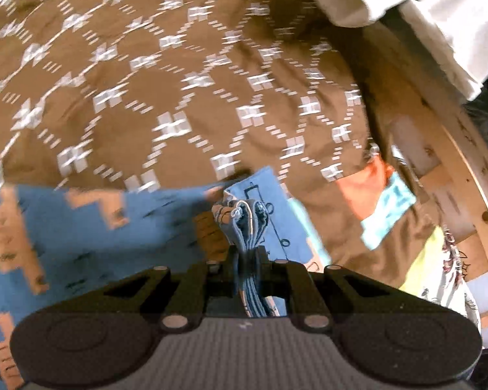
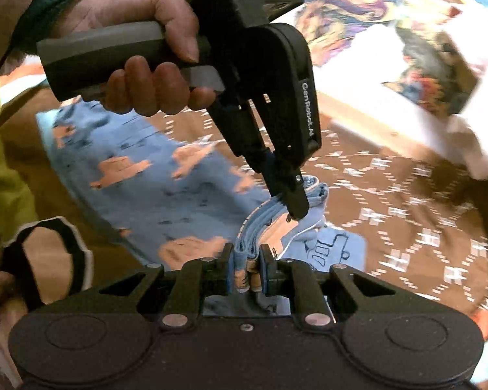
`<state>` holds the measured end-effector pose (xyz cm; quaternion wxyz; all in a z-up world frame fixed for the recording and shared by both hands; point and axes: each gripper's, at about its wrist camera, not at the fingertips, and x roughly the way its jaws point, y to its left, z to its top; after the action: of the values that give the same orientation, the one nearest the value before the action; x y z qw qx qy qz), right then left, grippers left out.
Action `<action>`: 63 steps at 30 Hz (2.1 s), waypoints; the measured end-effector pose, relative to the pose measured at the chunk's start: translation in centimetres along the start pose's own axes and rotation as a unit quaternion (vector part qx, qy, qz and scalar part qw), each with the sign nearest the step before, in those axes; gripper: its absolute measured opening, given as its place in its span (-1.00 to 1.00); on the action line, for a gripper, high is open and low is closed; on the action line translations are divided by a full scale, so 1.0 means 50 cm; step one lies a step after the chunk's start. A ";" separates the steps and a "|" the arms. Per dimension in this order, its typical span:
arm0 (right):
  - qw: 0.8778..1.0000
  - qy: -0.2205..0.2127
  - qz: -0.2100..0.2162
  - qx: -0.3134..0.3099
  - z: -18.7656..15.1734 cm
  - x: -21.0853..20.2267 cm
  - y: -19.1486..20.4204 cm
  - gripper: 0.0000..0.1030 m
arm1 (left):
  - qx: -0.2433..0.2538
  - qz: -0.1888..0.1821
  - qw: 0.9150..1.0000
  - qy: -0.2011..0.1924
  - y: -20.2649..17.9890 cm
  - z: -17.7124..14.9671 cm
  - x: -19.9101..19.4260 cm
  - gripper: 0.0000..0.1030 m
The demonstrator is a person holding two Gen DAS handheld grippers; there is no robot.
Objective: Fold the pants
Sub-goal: 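Grasp the cuffs with the right gripper beside the left gripper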
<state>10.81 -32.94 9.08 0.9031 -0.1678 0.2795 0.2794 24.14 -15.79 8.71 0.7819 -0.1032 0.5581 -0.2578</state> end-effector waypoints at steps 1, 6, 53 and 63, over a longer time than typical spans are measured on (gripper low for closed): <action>1.000 0.006 0.008 -0.001 0.004 0.012 0.012 -0.69 | -0.006 0.002 1.000 -0.001 0.018 -0.009 -0.001 -0.79; 0.999 0.041 0.027 0.009 0.016 0.069 0.068 -0.69 | -0.028 -0.008 0.999 -0.017 0.106 -0.055 0.007 -0.77; 1.000 0.019 0.018 -0.011 0.069 0.056 0.136 -0.71 | -0.025 0.056 0.997 -0.052 0.127 -0.078 -0.096 -0.79; 0.997 0.039 0.073 -0.014 0.120 0.090 0.190 -0.71 | -0.034 0.062 0.996 -0.055 0.201 -0.109 -0.148 -0.79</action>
<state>10.71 -20.86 9.72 0.8666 -0.1699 0.3218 0.3414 20.16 -2.76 8.33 0.8222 -0.1091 0.5278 -0.1833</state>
